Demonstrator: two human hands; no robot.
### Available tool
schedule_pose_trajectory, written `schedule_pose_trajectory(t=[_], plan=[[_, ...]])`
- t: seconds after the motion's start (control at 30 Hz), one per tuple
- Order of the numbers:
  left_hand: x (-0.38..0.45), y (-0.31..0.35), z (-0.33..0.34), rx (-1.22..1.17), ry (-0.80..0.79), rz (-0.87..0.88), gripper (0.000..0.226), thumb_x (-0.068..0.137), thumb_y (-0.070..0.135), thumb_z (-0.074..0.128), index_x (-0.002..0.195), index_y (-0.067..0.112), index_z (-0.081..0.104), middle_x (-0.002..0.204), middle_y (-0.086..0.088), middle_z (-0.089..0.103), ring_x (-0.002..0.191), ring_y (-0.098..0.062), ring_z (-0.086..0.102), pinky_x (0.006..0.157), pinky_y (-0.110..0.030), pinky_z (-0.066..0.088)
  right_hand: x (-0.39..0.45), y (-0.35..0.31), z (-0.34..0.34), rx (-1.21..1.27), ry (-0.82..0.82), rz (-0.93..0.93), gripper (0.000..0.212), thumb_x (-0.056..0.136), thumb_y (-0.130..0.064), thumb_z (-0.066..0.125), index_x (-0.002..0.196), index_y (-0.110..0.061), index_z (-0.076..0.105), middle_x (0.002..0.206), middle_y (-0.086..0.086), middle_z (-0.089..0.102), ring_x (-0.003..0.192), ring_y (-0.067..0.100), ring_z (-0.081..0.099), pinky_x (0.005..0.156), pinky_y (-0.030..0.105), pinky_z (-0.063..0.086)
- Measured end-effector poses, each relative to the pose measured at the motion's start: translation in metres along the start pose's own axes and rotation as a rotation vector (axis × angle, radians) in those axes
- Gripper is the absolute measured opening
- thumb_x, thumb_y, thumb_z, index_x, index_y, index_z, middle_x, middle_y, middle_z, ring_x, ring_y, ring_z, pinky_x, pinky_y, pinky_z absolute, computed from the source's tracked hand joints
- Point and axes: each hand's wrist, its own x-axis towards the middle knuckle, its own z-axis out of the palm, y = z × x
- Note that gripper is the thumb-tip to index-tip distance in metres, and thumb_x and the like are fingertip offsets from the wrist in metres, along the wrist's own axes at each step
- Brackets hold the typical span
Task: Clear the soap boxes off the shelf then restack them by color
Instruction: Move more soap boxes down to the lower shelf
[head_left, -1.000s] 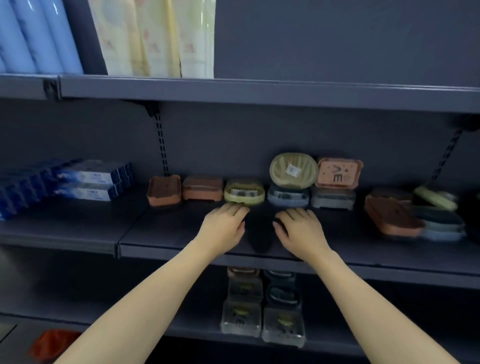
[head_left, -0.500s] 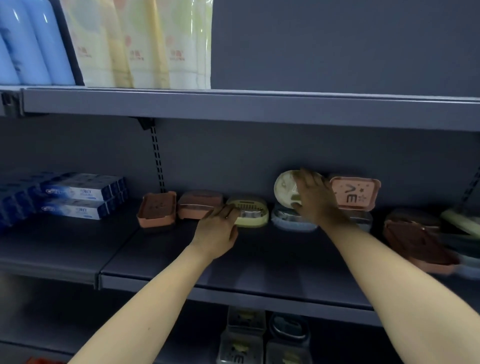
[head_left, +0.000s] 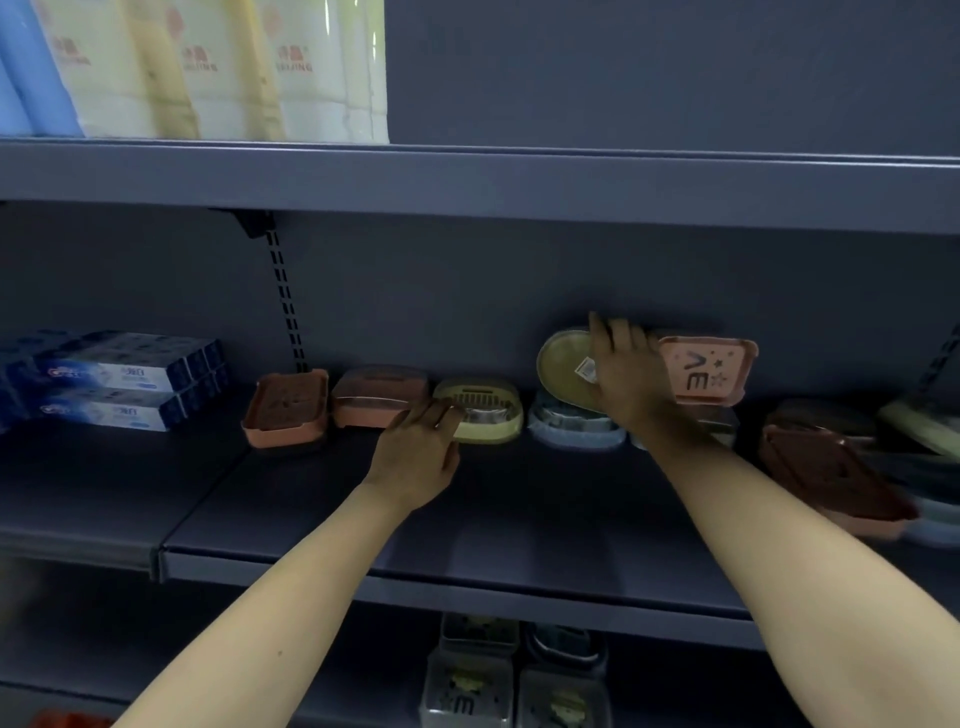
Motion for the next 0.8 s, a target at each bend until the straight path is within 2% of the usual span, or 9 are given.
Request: schedule_pose_trajectory(t=[0.1, 0.2, 0.27, 0.33, 0.4, 0.47, 0.53, 0.67, 0.8], plan=[[0.004, 0.007, -0.001, 0.000, 0.009, 0.019, 0.042, 0.067, 0.009, 0.074, 0.108, 0.006, 0.064, 0.107, -0.013, 0.066, 0.095, -0.033, 0.064, 0.075, -0.039, 0.054, -0.011, 0.000, -0.002, -0.020, 0.128, -0.013, 0.075, 0.048, -0.011, 0.086, 0.117, 0.000, 0.058, 0.102, 0.022, 0.056, 0.085, 0.037, 0.057, 0.075, 0.041, 0.050], [0.006, 0.016, -0.002, 0.015, 0.013, 0.047, 0.044, 0.062, 0.010, 0.077, 0.105, 0.007, 0.066, 0.102, -0.012, 0.067, 0.093, -0.032, 0.065, 0.076, -0.039, 0.054, -0.022, -0.002, -0.009, 0.082, 0.195, -0.081, 0.059, 0.049, -0.011, 0.086, 0.100, -0.006, 0.058, 0.097, 0.019, 0.056, 0.079, 0.036, 0.057, 0.071, 0.042, 0.050], [0.006, 0.021, -0.002, 0.013, 0.005, 0.058, 0.044, 0.062, 0.010, 0.078, 0.104, 0.007, 0.066, 0.101, -0.012, 0.067, 0.093, -0.033, 0.065, 0.076, -0.041, 0.054, -0.026, -0.005, -0.010, 0.183, 0.194, -0.116, 0.063, 0.049, -0.006, 0.082, 0.103, -0.009, 0.048, 0.102, 0.019, 0.057, 0.083, 0.038, 0.059, 0.078, 0.045, 0.050], [0.005, 0.025, -0.001, -0.001, -0.009, 0.056, 0.042, 0.064, 0.010, 0.076, 0.104, 0.007, 0.065, 0.102, -0.013, 0.067, 0.093, -0.034, 0.065, 0.074, -0.042, 0.054, -0.031, -0.010, -0.011, 0.231, 0.120, -0.138, 0.073, 0.053, -0.004, 0.079, 0.117, -0.009, 0.045, 0.112, 0.018, 0.057, 0.095, 0.039, 0.061, 0.091, 0.047, 0.046], [0.002, 0.028, -0.001, -0.017, -0.021, 0.049, 0.041, 0.070, 0.012, 0.072, 0.110, 0.006, 0.063, 0.109, -0.014, 0.065, 0.100, -0.034, 0.063, 0.076, -0.042, 0.055, -0.039, -0.015, -0.013, 0.215, -0.015, -0.160, 0.080, 0.064, -0.011, 0.077, 0.135, -0.008, 0.041, 0.126, 0.015, 0.053, 0.110, 0.035, 0.055, 0.098, 0.046, 0.039], [-0.001, 0.030, -0.002, -0.029, -0.028, 0.035, 0.042, 0.077, 0.014, 0.066, 0.118, 0.007, 0.060, 0.119, -0.014, 0.062, 0.110, -0.034, 0.058, 0.082, -0.043, 0.053, -0.049, -0.019, -0.011, 0.161, -0.082, -0.175, 0.074, 0.075, -0.019, 0.070, 0.141, -0.012, 0.036, 0.134, 0.009, 0.047, 0.118, 0.031, 0.048, 0.099, 0.043, 0.034], [-0.006, 0.031, -0.002, -0.022, -0.031, 0.024, 0.043, 0.081, 0.016, 0.063, 0.123, 0.007, 0.058, 0.125, -0.014, 0.059, 0.115, -0.035, 0.055, 0.088, -0.044, 0.049, -0.058, -0.021, -0.013, 0.163, -0.078, -0.172, 0.070, 0.074, -0.019, 0.071, 0.137, -0.012, 0.042, 0.132, 0.008, 0.050, 0.115, 0.032, 0.051, 0.096, 0.043, 0.036], [-0.017, 0.035, -0.004, -0.028, -0.051, 0.004, 0.044, 0.088, 0.018, 0.054, 0.131, 0.009, 0.052, 0.135, -0.011, 0.052, 0.123, -0.032, 0.049, 0.098, -0.042, 0.040, -0.081, -0.025, -0.017, 0.164, 0.004, -0.200, 0.077, 0.051, -0.021, 0.086, 0.121, -0.007, 0.059, 0.112, 0.010, 0.064, 0.092, 0.032, 0.064, 0.080, 0.041, 0.049], [-0.029, 0.042, -0.007, -0.046, -0.056, 0.005, 0.042, 0.088, 0.017, 0.055, 0.129, 0.009, 0.053, 0.136, -0.012, 0.051, 0.124, -0.033, 0.047, 0.097, -0.042, 0.040, -0.112, -0.029, -0.020, 0.172, 0.001, -0.256, 0.080, 0.049, -0.029, 0.089, 0.120, -0.006, 0.061, 0.111, 0.011, 0.066, 0.091, 0.031, 0.067, 0.076, 0.042, 0.053]])
